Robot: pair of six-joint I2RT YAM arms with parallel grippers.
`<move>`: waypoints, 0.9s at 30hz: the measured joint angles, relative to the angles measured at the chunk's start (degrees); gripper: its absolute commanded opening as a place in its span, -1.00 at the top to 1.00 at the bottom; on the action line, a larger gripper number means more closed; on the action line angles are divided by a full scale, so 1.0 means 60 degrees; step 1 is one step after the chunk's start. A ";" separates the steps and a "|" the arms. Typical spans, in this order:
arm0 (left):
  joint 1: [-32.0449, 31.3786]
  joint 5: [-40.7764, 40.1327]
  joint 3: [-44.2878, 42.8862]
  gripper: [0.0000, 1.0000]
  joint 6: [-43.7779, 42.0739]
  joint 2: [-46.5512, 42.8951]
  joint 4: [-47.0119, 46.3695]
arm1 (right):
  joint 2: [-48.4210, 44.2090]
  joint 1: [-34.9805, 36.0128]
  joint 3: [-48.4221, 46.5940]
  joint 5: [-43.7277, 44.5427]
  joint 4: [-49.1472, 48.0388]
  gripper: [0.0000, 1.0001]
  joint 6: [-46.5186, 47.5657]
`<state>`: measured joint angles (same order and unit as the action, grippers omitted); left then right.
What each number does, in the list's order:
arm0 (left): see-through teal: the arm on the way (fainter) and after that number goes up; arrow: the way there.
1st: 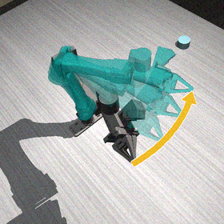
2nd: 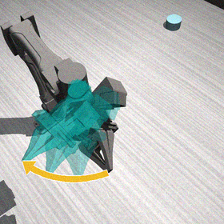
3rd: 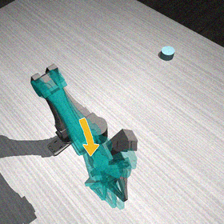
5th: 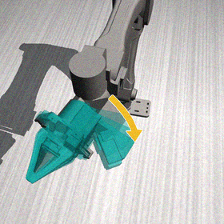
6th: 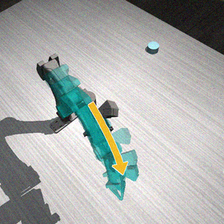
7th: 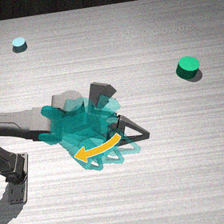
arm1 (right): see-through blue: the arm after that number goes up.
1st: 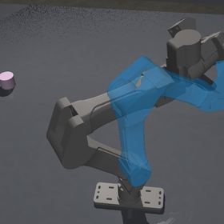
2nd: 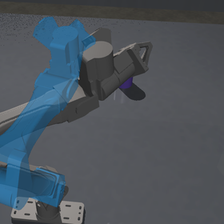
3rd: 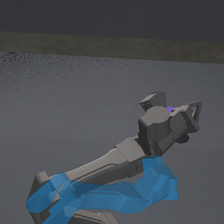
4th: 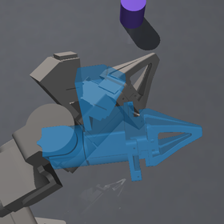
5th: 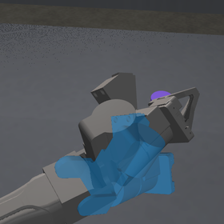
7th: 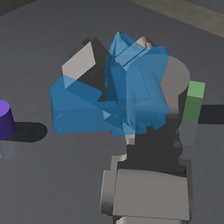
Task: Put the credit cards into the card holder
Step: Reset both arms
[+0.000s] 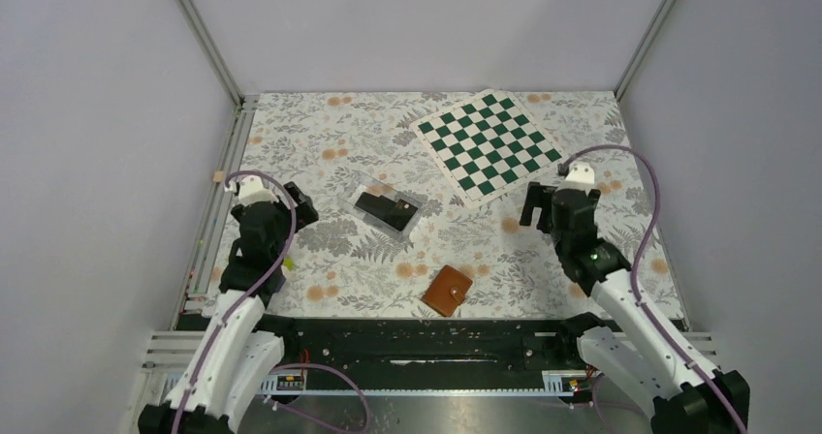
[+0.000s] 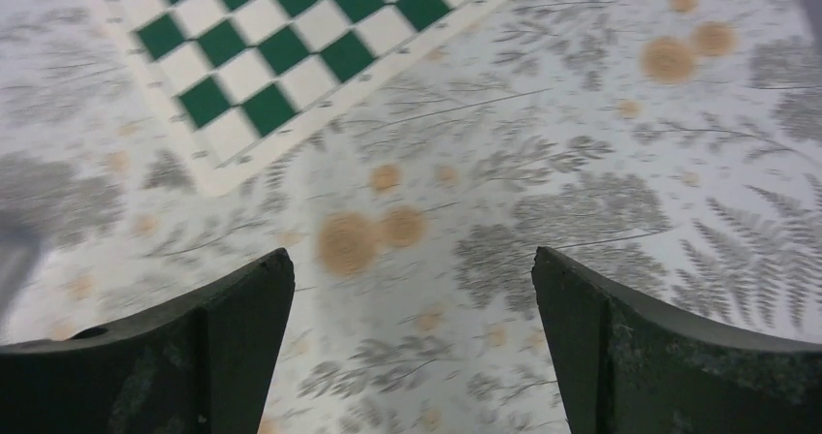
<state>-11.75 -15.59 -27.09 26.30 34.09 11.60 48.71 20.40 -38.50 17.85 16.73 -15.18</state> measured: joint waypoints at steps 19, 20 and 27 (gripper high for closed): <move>0.1861 0.1104 0.2167 -0.98 -0.3100 0.6991 -0.9803 | 0.3249 -0.2259 0.3530 0.0798 -0.7981 -0.99 0.1847; 0.1869 0.1140 0.2331 -0.98 -0.3136 0.7100 -1.0102 | 0.3672 -0.2408 0.3326 0.0572 -0.8324 -0.99 0.1920; 0.1803 0.1239 0.2426 -0.97 -0.3348 0.7158 -1.1096 | 0.4787 -0.2798 0.3694 -0.0357 -1.0622 -0.99 0.2011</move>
<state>-0.93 -8.16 -12.53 6.22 77.03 -54.98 77.43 3.62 -16.34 15.70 -47.00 -3.11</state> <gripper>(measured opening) 0.989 0.993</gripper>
